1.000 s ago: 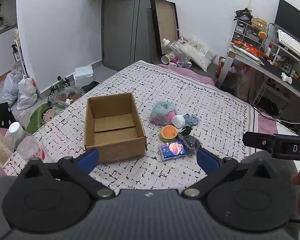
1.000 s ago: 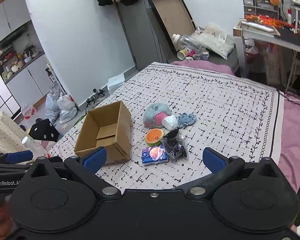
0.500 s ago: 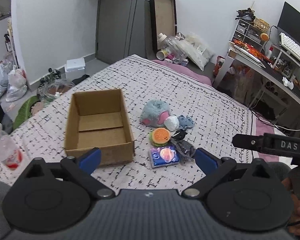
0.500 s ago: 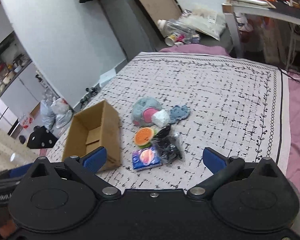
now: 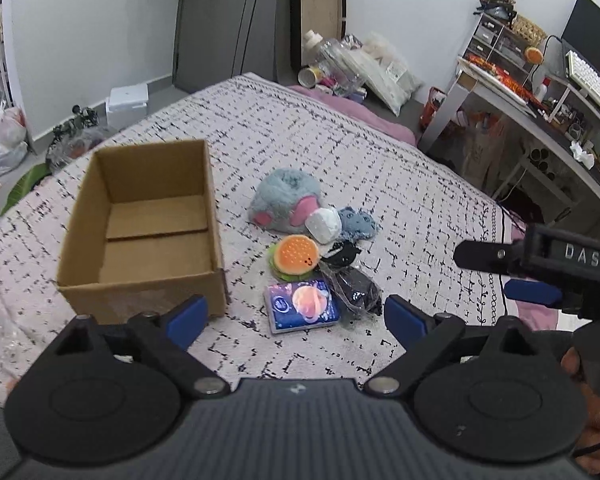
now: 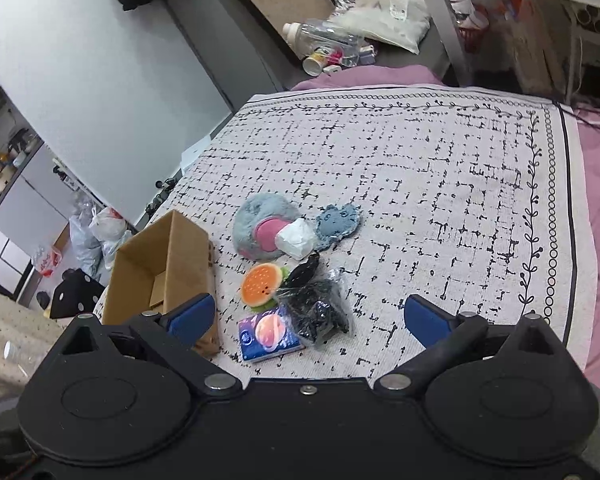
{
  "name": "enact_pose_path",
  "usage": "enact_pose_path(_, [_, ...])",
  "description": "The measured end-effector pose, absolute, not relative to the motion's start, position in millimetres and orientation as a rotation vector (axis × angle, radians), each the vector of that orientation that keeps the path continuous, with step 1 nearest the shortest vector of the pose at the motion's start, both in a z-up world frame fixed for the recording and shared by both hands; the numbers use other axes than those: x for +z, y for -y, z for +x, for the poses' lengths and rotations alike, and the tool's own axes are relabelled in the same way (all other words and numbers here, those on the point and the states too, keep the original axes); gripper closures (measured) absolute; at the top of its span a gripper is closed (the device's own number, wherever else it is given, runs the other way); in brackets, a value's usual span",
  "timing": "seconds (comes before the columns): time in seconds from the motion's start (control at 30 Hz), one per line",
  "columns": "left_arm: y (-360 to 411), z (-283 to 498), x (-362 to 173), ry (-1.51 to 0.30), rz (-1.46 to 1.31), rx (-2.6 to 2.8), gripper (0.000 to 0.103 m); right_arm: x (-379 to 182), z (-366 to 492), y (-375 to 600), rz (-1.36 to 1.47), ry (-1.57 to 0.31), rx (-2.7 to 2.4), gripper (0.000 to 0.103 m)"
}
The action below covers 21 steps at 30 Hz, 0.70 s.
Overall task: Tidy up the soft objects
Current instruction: 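Move both tools toward the pile of items on the bed, then grasp the blue planet-print tissue pack with the left tool while the right tool grasps the black plastic bag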
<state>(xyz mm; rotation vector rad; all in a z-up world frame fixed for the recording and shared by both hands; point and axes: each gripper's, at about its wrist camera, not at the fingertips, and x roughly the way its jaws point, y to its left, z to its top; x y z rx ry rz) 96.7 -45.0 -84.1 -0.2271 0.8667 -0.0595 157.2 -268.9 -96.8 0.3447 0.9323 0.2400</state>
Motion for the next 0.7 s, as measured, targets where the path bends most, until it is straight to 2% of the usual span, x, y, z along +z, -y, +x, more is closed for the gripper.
enact_pose_path(0.23, [57.3,114.2,-107.1,-0.897,-0.24,-0.064,0.024,-112.3,172.2,285.5,0.443,-0.965,0.236,0.007])
enact_pose_path(0.47, [61.4,130.7,-126.9,-0.931,-0.293,-0.039,0.04,-137.0,186.8,298.9,0.584,-1.032,0.224,0.021])
enact_pose_path(0.7, [67.5,150.6,-150.0,-0.974,-0.322,-0.021,0.043,-157.6,206.4,289.8,0.637,-1.079,0.217,0.022])
